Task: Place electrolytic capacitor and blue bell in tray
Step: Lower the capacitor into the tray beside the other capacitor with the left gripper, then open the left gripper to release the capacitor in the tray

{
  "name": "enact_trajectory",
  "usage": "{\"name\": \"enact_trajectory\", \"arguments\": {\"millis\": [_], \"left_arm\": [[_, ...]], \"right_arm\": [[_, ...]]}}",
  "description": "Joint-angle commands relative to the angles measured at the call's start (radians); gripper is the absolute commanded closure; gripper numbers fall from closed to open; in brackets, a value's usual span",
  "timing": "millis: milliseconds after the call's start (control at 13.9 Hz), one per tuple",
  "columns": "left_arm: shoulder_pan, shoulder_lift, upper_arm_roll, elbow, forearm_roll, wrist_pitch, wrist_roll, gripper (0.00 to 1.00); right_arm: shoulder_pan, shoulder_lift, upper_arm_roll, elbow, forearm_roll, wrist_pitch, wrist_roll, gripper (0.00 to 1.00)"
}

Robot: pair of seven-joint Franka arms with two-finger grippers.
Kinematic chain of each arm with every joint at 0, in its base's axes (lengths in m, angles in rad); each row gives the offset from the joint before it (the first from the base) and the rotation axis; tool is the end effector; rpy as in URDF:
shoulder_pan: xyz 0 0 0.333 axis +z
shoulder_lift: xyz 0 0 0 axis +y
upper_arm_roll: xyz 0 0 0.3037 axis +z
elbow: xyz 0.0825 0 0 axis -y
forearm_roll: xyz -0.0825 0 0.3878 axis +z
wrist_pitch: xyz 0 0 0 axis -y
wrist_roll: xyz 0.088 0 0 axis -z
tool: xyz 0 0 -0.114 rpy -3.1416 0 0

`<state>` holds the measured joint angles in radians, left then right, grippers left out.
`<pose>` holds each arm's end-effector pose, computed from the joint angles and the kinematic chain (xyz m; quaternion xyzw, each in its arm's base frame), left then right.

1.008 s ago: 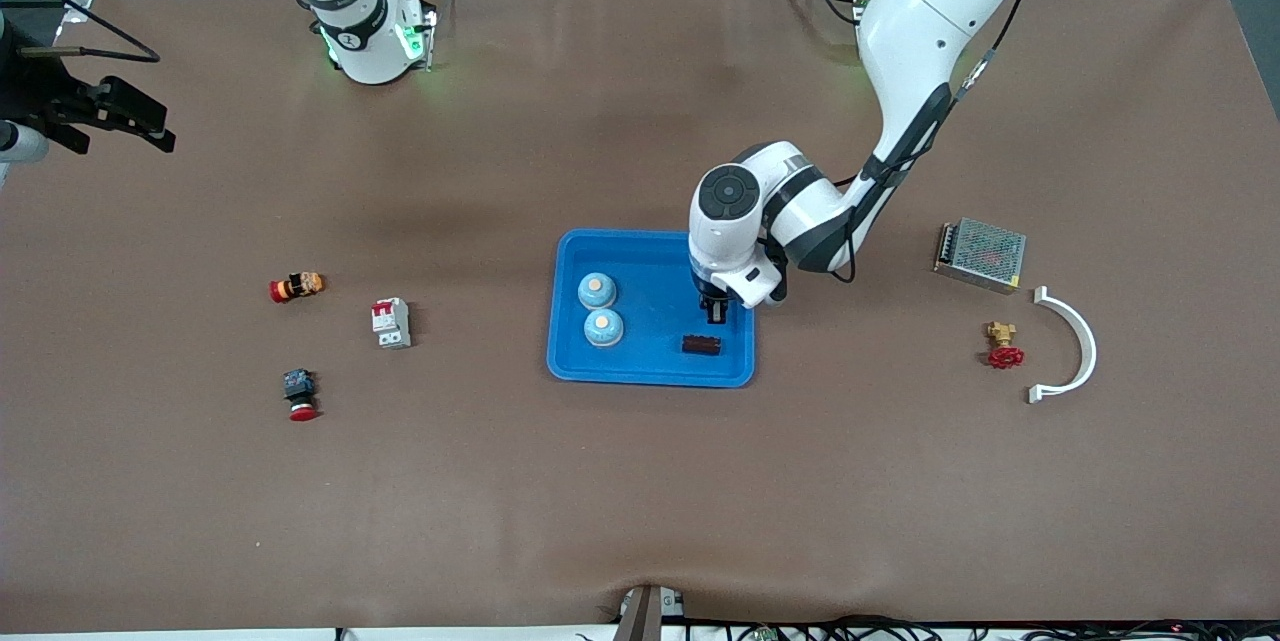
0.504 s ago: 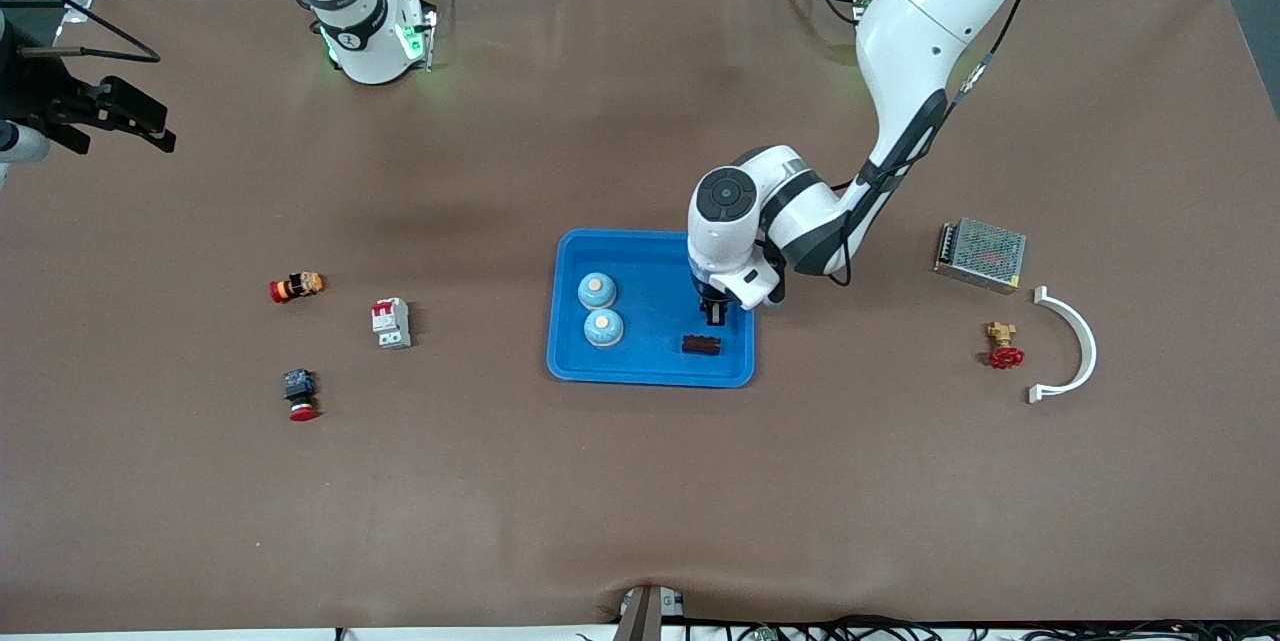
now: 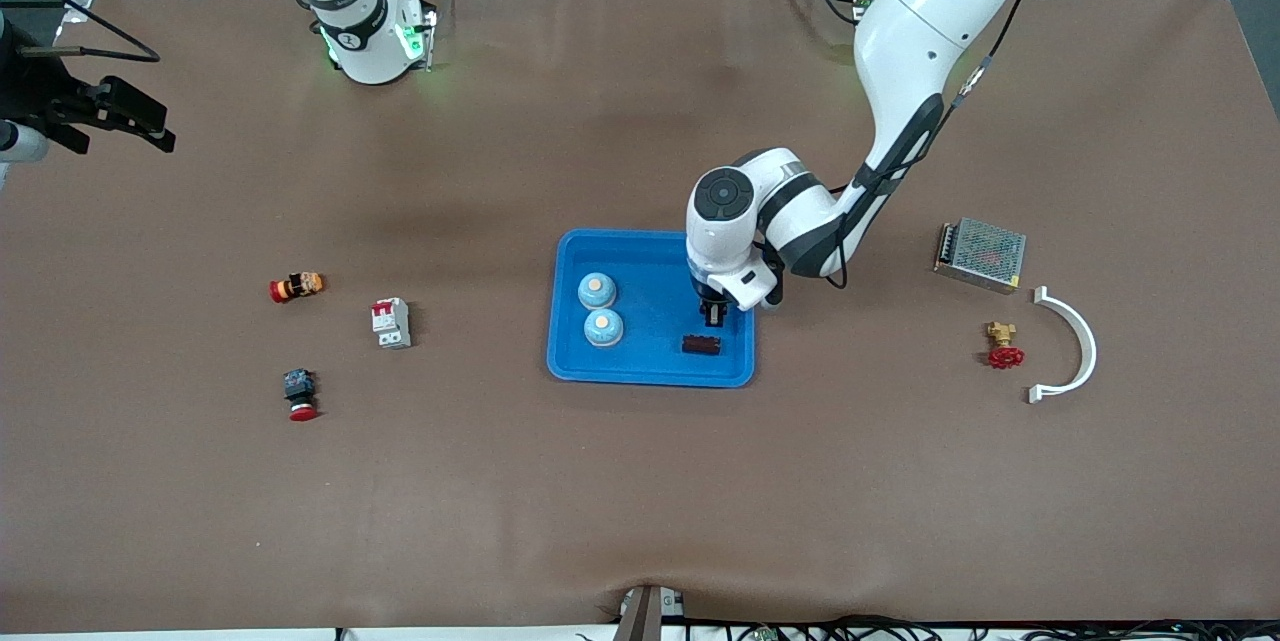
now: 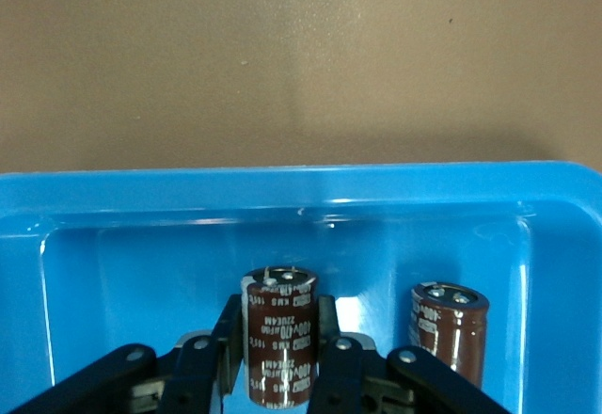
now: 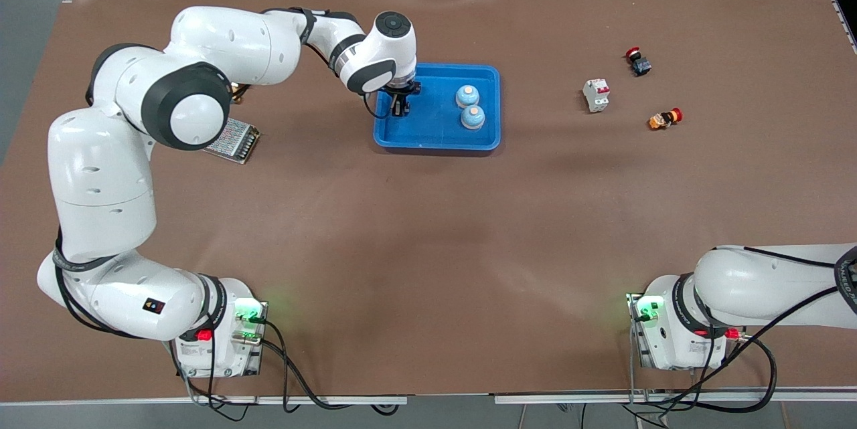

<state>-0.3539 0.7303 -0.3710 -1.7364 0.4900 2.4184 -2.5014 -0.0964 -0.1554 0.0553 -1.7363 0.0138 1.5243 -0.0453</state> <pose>0.5089 -0.4228 0.1626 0.7316 0.6804 0.0399 0.0157 0.5043 -0.0171 0.6055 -0.9996 -0.0018 0.0283 0.0039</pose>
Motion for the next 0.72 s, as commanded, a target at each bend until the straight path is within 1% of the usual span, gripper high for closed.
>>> {"name": "enact_trajectory", "arguments": {"millis": [0, 648], "left_arm": [[-0.011, 0.009, 0.009, 0.014, 0.038, 0.019, -0.028, 0.0], [-0.005, -0.008, 0.007, 0.014, 0.036, 0.007, -0.025, 0.0]], "right_arm": [[-0.019, -0.001, 0.012, 0.014, -0.015, -0.009, -0.011, 0.0], [-0.019, -0.001, 0.012, 0.014, -0.015, -0.007, -0.011, 0.0]]}}
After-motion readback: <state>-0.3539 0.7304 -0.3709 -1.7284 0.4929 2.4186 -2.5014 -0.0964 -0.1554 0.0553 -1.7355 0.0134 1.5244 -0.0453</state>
